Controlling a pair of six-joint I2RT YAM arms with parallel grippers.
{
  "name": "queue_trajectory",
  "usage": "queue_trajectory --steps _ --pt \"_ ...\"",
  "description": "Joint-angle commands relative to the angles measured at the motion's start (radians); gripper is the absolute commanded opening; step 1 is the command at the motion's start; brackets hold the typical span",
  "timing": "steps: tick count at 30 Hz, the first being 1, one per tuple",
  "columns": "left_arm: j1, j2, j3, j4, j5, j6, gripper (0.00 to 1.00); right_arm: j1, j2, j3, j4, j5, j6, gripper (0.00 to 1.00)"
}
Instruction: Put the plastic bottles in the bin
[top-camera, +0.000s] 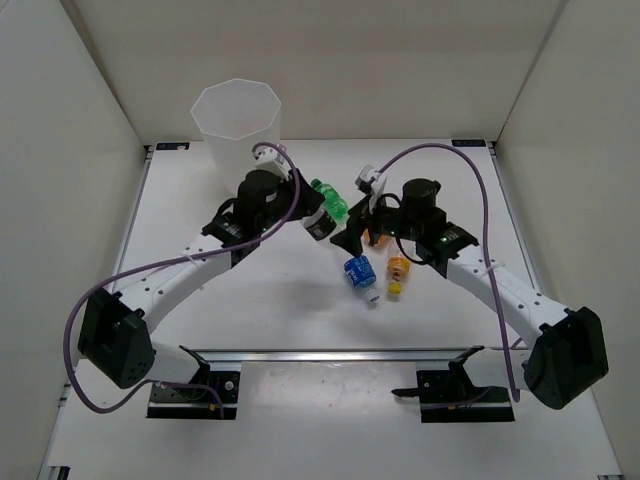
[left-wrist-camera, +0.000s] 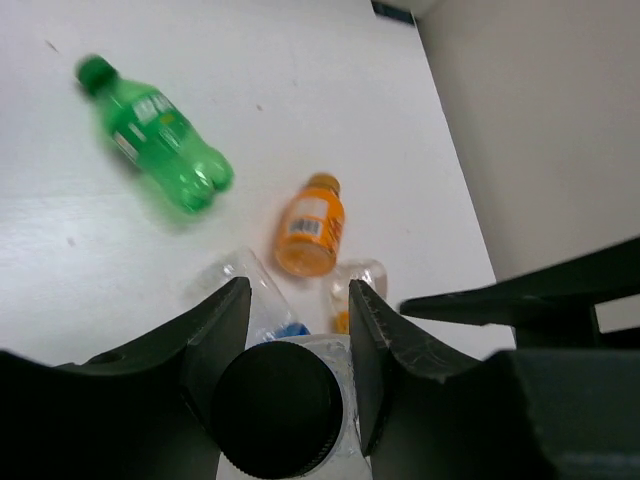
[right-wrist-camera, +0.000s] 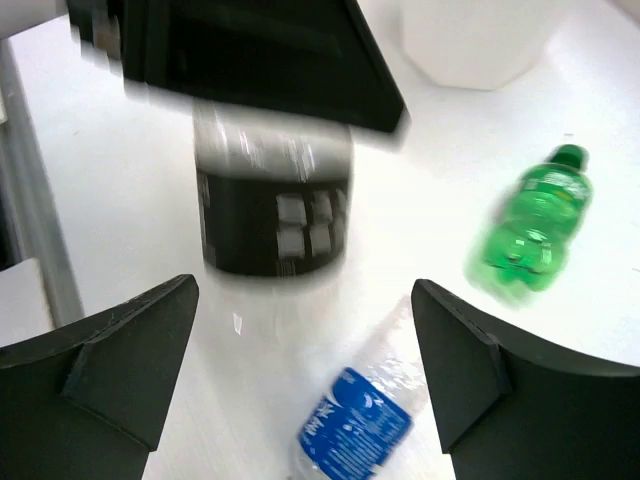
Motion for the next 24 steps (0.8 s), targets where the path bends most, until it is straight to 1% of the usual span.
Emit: queue_trajectory --steps 1,3,4,5,6,7,8,9,10,11,12,13,14,16,18,19,20,21,22,23,24 --pt "0.084 -0.022 0.105 -0.014 0.012 0.037 0.04 -0.073 -0.053 0.047 0.063 0.028 0.034 0.86" --pt "0.145 0.000 0.194 -0.017 0.027 0.063 0.05 -0.138 -0.076 0.043 0.060 0.015 0.063 0.88" --pt "0.182 0.025 0.267 -0.024 0.030 0.079 0.05 -0.171 -0.081 0.039 0.036 0.017 0.049 0.88" --pt "0.193 0.049 0.312 -0.046 0.020 0.103 0.06 -0.195 -0.087 0.038 -0.004 0.029 0.043 0.88" --pt "0.202 0.089 0.411 -0.069 0.004 0.138 0.07 -0.212 -0.090 0.044 -0.022 0.064 0.038 0.89" --pt "0.199 0.111 0.470 -0.084 -0.011 0.160 0.08 -0.225 -0.086 0.041 -0.059 0.086 0.046 0.89" --pt "0.196 0.152 0.574 -0.111 -0.070 0.209 0.11 -0.246 -0.084 0.035 -0.076 0.128 0.045 0.89" --pt "0.181 0.174 0.663 -0.118 -0.170 0.239 0.13 -0.261 -0.084 0.032 -0.105 0.147 0.055 0.89" --pt "0.171 0.215 0.737 -0.109 -0.268 0.293 0.14 -0.290 -0.083 0.030 -0.127 0.197 0.087 0.88" --pt "0.171 0.258 0.771 -0.089 -0.310 0.336 0.18 -0.318 -0.070 0.032 -0.169 0.227 0.101 0.88" --pt "0.190 0.275 0.814 -0.051 -0.383 0.349 0.23 -0.335 -0.060 0.045 -0.194 0.254 0.164 0.89" --pt "0.220 0.313 0.836 -0.020 -0.439 0.353 0.26 -0.373 -0.041 0.055 -0.241 0.262 0.201 0.89" --pt "0.240 0.347 0.846 -0.009 -0.447 0.344 0.27 -0.410 -0.038 0.061 -0.278 0.268 0.207 0.89" --pt "0.308 0.408 0.917 0.008 -0.479 0.335 0.31 -0.442 -0.033 0.056 -0.309 0.259 0.212 0.91" --pt "0.335 0.508 0.969 0.019 -0.538 0.372 0.35 -0.458 -0.041 0.033 -0.312 0.282 0.206 0.92" --pt "0.349 0.530 0.986 0.031 -0.563 0.379 0.39 -0.469 -0.040 0.024 -0.312 0.299 0.199 0.93" --pt "0.354 0.560 0.988 0.048 -0.582 0.410 0.41 -0.472 -0.033 0.018 -0.322 0.305 0.201 0.97" --pt "0.352 0.583 0.974 0.098 -0.620 0.443 0.45 -0.476 -0.032 0.015 -0.332 0.337 0.204 0.99" --pt "0.348 0.600 0.981 0.130 -0.666 0.459 0.52 -0.473 -0.020 0.021 -0.352 0.357 0.213 1.00" --pt "0.352 0.620 0.986 0.140 -0.681 0.479 0.59 -0.473 -0.014 0.021 -0.366 0.382 0.231 1.00" --pt "0.358 0.628 0.983 0.147 -0.678 0.482 0.62 -0.476 -0.006 0.015 -0.372 0.383 0.235 0.99"
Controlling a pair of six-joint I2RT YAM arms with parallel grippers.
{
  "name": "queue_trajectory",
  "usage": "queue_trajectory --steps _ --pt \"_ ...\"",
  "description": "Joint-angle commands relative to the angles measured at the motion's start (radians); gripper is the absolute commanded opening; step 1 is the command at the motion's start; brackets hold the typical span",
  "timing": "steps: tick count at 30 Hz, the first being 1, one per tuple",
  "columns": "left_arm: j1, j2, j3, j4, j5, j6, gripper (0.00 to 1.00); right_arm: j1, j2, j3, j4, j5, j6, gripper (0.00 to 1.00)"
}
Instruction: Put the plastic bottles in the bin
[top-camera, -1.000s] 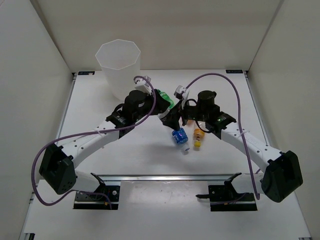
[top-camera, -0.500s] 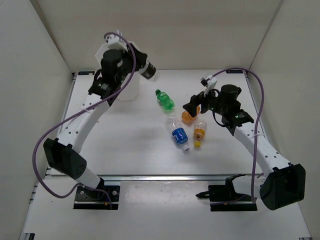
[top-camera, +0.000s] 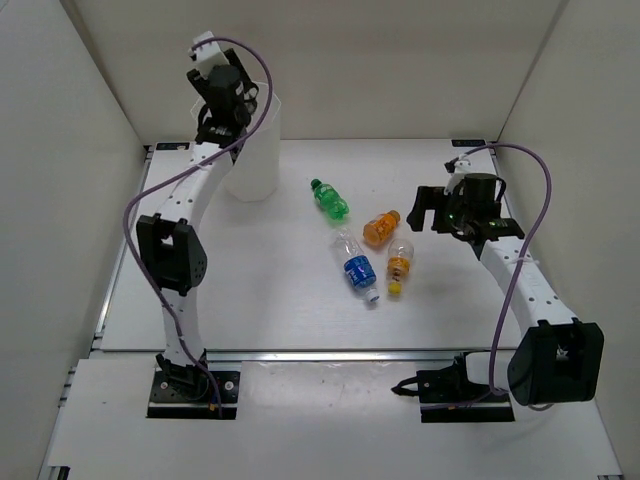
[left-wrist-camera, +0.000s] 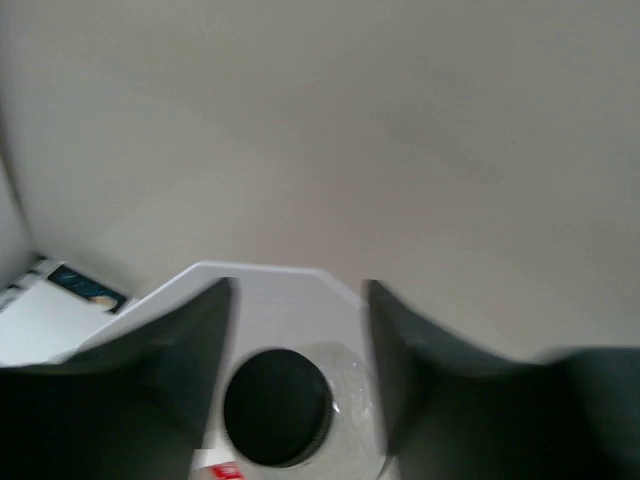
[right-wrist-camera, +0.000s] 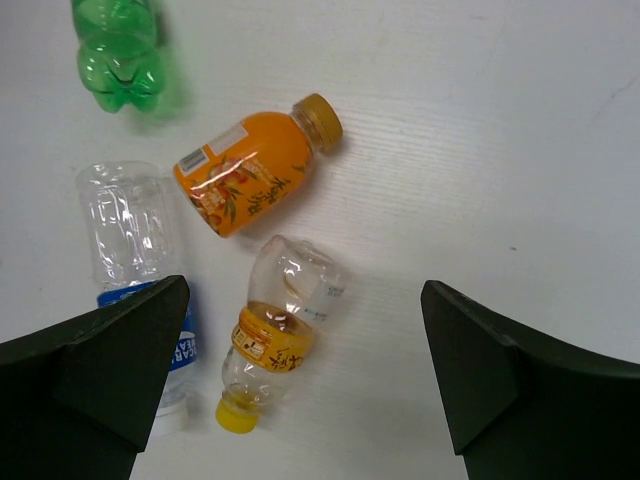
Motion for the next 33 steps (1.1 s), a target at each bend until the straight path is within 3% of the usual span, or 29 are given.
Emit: queue_trajectory --steps 1,2,3,11,17,19,23,25,26,33 --pt "-0.018 0.004 -0.010 0.061 -0.099 0.074 0.75 -0.002 0.023 -0.010 -0.038 0.062 0.049 0.99" --pt "-0.018 0.006 -0.024 0.067 -0.106 0.076 0.92 0.009 0.029 -0.016 -0.042 0.074 0.056 1.00" --pt "-0.021 0.007 -0.023 0.065 -0.126 0.087 0.98 0.022 0.029 -0.025 -0.036 0.077 0.062 0.99" --pt "-0.040 -0.072 0.014 -0.020 -0.040 0.073 0.98 0.127 0.035 -0.108 0.014 0.120 0.191 0.99" --pt "-0.058 -0.236 -0.039 -0.342 0.163 -0.045 0.99 0.234 0.009 -0.204 0.037 0.318 0.329 0.99" --pt "-0.111 -0.308 -0.180 -0.435 0.242 -0.056 0.99 0.255 -0.006 -0.241 0.077 0.344 0.349 0.99" --pt "-0.242 -0.526 -0.484 -0.462 0.242 -0.116 0.98 0.291 0.009 -0.298 0.128 0.378 0.368 0.98" --pt "-0.271 -0.603 -0.646 -0.492 0.374 -0.174 0.98 0.303 0.023 -0.324 0.172 0.392 0.366 0.97" --pt "-0.254 -0.717 -0.834 -0.466 0.474 -0.271 0.99 0.305 0.056 -0.349 0.212 0.402 0.368 0.93" --pt "-0.244 -0.927 -1.012 -0.525 0.489 -0.320 0.98 0.296 0.101 -0.409 0.316 0.396 0.383 0.86"
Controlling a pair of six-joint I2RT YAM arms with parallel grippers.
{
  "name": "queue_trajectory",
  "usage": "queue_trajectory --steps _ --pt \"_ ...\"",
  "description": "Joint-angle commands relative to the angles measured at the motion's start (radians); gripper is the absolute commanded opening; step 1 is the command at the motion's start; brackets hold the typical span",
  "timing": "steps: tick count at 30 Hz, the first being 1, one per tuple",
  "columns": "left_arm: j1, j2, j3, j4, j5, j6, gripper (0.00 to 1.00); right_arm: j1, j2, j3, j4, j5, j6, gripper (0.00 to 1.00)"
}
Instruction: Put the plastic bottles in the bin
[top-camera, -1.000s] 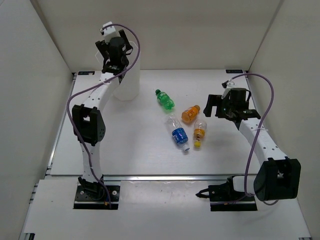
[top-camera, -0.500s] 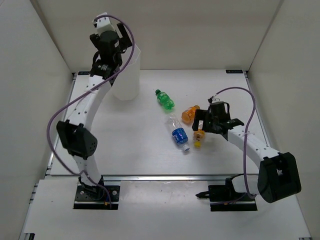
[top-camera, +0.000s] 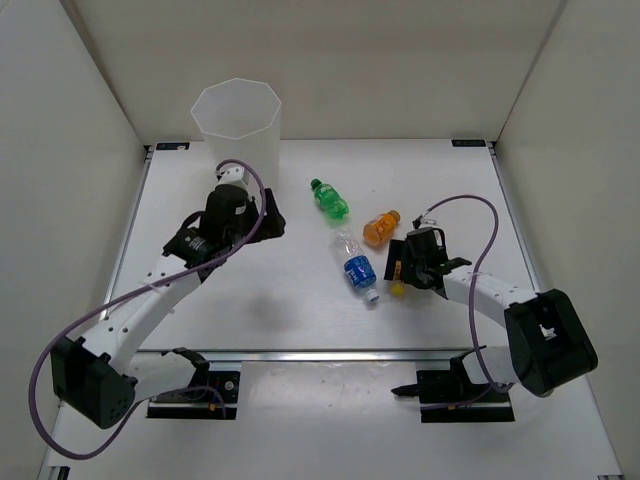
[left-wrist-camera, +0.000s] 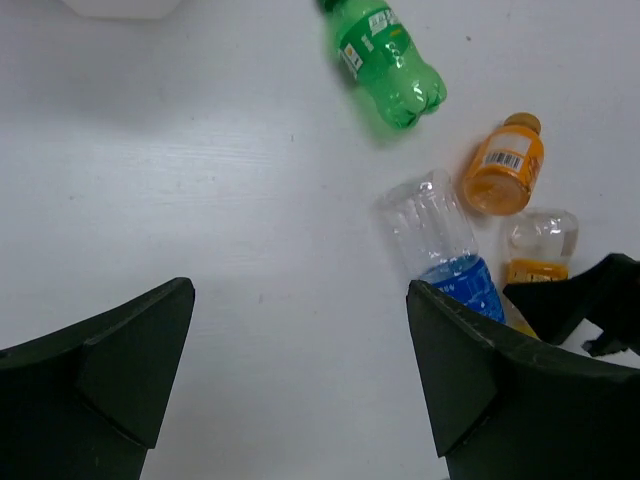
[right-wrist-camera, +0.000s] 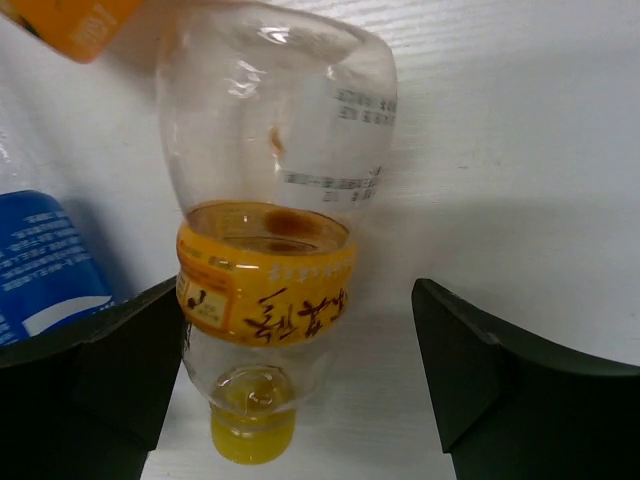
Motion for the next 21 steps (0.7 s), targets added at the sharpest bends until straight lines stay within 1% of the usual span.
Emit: queue_trajectory --steps 1,3,5,6,7,9,10,12,13,16,17,19,21 --pt "0.023 -0.128 -0.019 -0.020 0.071 -0.056 0.99 -0.015 0.018 -0.027 0.131 0.015 0.017 0.84" --pt "0.045 -0.151 -0.024 -0.049 0.074 -0.056 0.99 -0.033 0.032 -0.034 0.151 0.023 0.015 0.81" --pt "0.051 -0.173 -0.036 -0.073 0.064 -0.052 0.99 -0.047 0.044 -0.037 0.143 0.011 0.008 0.71" --pt "0.055 -0.179 -0.038 -0.078 0.070 -0.053 0.98 -0.053 0.045 -0.034 0.171 0.003 0.001 0.65" --pt "0.067 -0.182 -0.047 -0.084 0.077 -0.055 0.99 -0.047 0.038 -0.031 0.174 0.007 -0.005 0.53" --pt "0.068 -0.187 -0.056 -0.090 0.100 -0.053 0.99 -0.042 0.013 -0.019 0.157 0.032 -0.046 0.35" --pt "0.068 -0.184 -0.057 -0.084 0.107 -0.055 0.99 -0.033 -0.006 -0.008 0.157 0.041 -0.057 0.29" --pt "0.068 -0.184 -0.056 -0.075 0.139 -0.055 0.99 -0.036 -0.075 0.010 0.070 0.090 -0.103 0.15" --pt "0.066 -0.172 -0.053 -0.073 0.145 -0.053 0.99 -0.033 -0.097 0.025 0.041 0.099 -0.130 0.09" --pt "0.052 -0.150 -0.036 -0.040 0.182 -0.055 0.98 -0.045 -0.213 0.056 -0.016 0.077 -0.173 0.03" --pt "0.046 -0.138 -0.038 -0.005 0.212 -0.058 0.98 -0.050 -0.261 0.068 -0.018 0.032 -0.214 0.03" --pt "0.035 -0.113 -0.030 0.043 0.266 -0.078 0.98 -0.012 -0.321 0.079 -0.010 -0.028 -0.253 0.01" --pt "0.016 -0.077 -0.021 0.124 0.338 -0.101 0.99 0.040 -0.356 0.099 0.003 -0.129 -0.293 0.00"
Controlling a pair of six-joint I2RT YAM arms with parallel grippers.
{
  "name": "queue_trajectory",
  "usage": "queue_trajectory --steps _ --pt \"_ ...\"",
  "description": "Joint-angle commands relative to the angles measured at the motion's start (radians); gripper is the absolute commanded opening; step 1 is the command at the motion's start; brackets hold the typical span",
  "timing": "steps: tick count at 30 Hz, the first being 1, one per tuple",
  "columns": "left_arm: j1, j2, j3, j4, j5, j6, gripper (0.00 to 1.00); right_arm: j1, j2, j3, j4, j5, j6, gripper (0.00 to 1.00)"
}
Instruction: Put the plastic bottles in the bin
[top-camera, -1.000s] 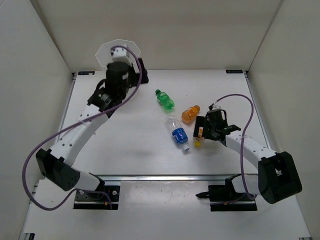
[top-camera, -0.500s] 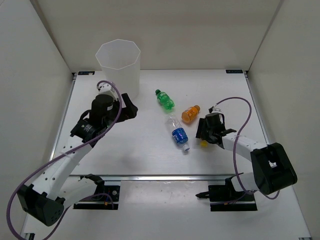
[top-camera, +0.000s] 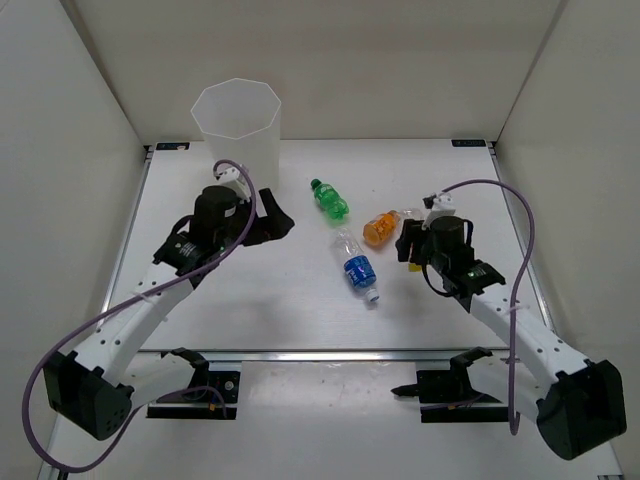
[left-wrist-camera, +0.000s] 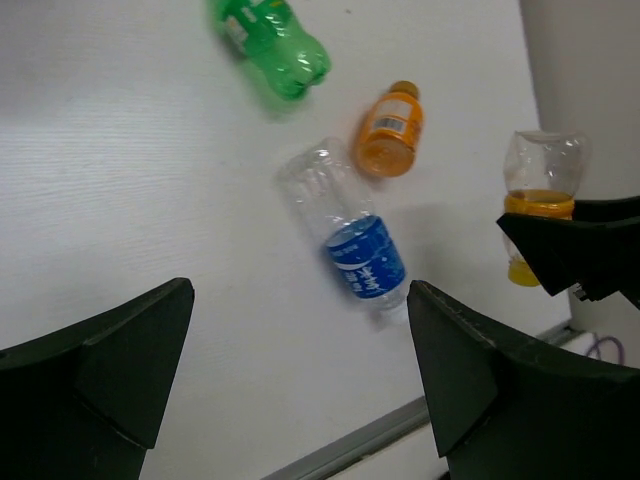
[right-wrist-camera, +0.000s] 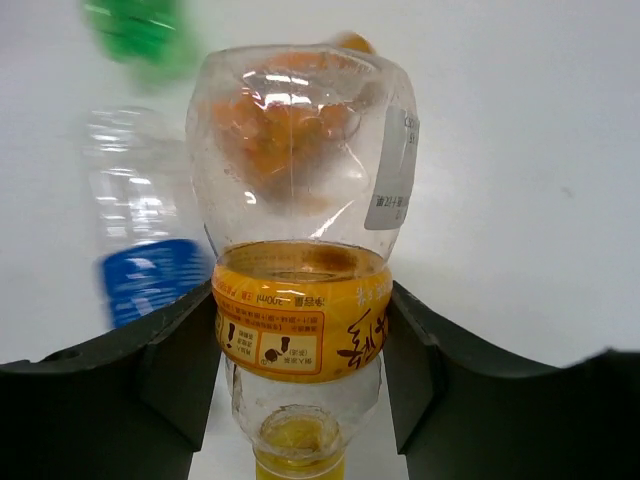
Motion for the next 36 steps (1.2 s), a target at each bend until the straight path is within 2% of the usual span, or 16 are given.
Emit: queue_trajectory --steps 1,4,7,14,19,20,22,23,24,25,27,28,29,30,33,36 --pt "-0.050 0.051 0.031 0.147 0.144 -0.049 0.99 0.084 -0.052 0.063 0.050 -0.178 -0.097 0.00" --pt "-0.106 0.111 0.052 0.245 0.187 -0.078 0.99 0.156 -0.038 0.055 0.174 -0.458 -0.104 0.00" --pt "-0.171 0.159 0.078 0.308 0.168 -0.092 0.99 0.225 -0.006 0.080 0.322 -0.592 -0.108 0.00" --pt "-0.217 0.194 0.045 0.377 0.111 -0.123 0.99 0.250 0.083 0.141 0.449 -0.741 -0.061 0.00" --pt "-0.220 0.220 0.020 0.403 0.152 -0.138 0.99 0.274 0.104 0.152 0.509 -0.668 -0.042 0.00" --pt "-0.225 0.220 0.017 0.413 0.158 -0.141 0.92 0.274 0.109 0.152 0.528 -0.668 -0.035 0.00" --pt "-0.231 0.223 0.002 0.434 0.158 -0.157 0.64 0.269 0.123 0.138 0.583 -0.651 -0.010 0.00" --pt "-0.226 0.220 0.005 0.448 0.166 -0.166 0.38 0.266 0.137 0.146 0.583 -0.650 -0.002 0.00" --pt "-0.213 0.217 -0.003 0.459 0.174 -0.169 0.27 0.271 0.138 0.144 0.575 -0.621 -0.001 0.01" --pt "-0.211 0.207 -0.001 0.457 0.183 -0.163 0.25 0.268 0.141 0.158 0.557 -0.620 -0.001 0.03" --pt "-0.188 0.197 0.009 0.443 0.175 -0.158 0.23 0.286 0.144 0.173 0.514 -0.585 -0.030 0.34" --pt "-0.180 0.185 0.018 0.439 0.175 -0.152 0.22 0.279 0.140 0.178 0.505 -0.582 -0.038 0.42" --pt "-0.165 0.171 0.031 0.414 0.143 -0.137 0.21 0.277 0.137 0.178 0.494 -0.565 -0.051 0.59" --pt "-0.144 0.167 0.049 0.402 0.123 -0.126 0.20 0.271 0.123 0.167 0.489 -0.558 -0.048 0.68" --pt "-0.076 0.156 0.095 0.368 0.076 -0.085 0.25 0.230 0.095 0.166 0.486 -0.550 -0.027 0.77" --pt "0.025 0.163 0.147 0.365 0.049 -0.069 0.22 0.176 0.065 0.141 0.486 -0.561 -0.002 0.79"
